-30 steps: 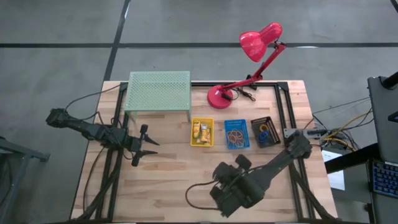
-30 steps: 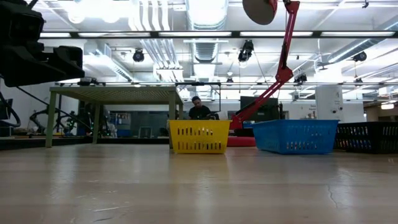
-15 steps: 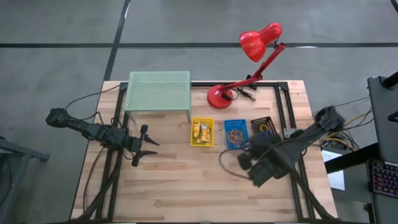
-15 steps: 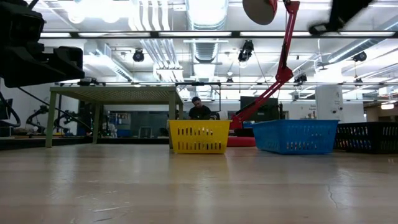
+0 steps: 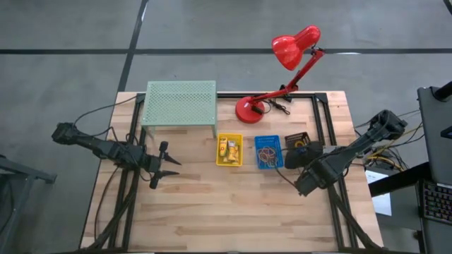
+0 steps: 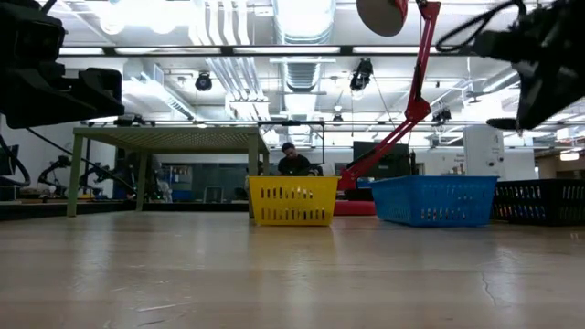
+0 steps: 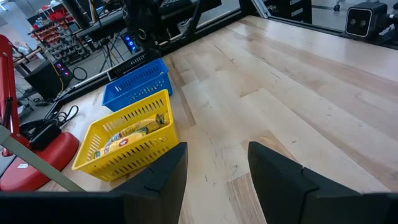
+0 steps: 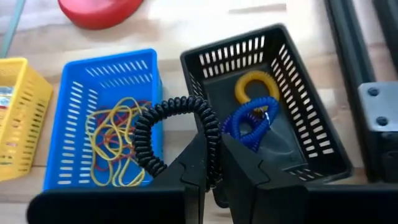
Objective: Pick & Place Office Desk Supplies
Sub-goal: Put the black spring keychain into the black basket
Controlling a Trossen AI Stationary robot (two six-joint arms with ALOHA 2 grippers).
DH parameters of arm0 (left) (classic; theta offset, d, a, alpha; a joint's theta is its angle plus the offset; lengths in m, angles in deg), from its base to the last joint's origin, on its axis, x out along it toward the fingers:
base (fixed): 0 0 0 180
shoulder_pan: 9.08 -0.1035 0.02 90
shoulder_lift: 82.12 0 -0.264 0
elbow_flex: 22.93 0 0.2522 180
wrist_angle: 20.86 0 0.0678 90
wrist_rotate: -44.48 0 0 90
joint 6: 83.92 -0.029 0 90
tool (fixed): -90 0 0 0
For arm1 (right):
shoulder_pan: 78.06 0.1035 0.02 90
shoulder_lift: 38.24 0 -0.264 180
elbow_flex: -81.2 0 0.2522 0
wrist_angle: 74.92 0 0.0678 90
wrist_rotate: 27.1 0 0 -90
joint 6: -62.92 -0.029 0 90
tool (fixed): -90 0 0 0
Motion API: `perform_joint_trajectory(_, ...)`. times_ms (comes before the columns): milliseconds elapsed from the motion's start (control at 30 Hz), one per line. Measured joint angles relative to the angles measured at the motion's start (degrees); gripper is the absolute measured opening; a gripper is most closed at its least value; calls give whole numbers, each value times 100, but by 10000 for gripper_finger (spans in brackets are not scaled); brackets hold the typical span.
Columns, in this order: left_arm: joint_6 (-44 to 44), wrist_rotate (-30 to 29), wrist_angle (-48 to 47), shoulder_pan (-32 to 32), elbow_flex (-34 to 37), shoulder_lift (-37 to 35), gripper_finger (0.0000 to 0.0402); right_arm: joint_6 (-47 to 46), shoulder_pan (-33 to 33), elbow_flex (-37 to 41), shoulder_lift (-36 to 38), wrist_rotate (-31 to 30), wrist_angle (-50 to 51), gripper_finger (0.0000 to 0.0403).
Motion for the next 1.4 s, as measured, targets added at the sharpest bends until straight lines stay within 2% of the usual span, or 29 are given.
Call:
perform_joint_trajectory(167, 0, 1, 2, -1, 0, 0, 173, 10, -32, 447, -34, 31, -340, 34)
perform_joint_trajectory(300, -2, 1, 2, -2, 2, 0, 173, 32, -135, 666, -122, 290, -500, 34)
perform_joint_trajectory(667, 0, -1, 4, -2, 2, 2, 173, 56, -278, 900, -248, 539, -961, 34)
perform_joint_trajectory(900, -2, -2, 4, -2, -1, 0, 173, 10, -661, 1176, -250, 1606, -1409, 34)
perform_joint_trajectory(1400, 0, -2, 4, -4, 0, 0, 173, 34, -739, 1442, -250, 1599, -1773, 34)
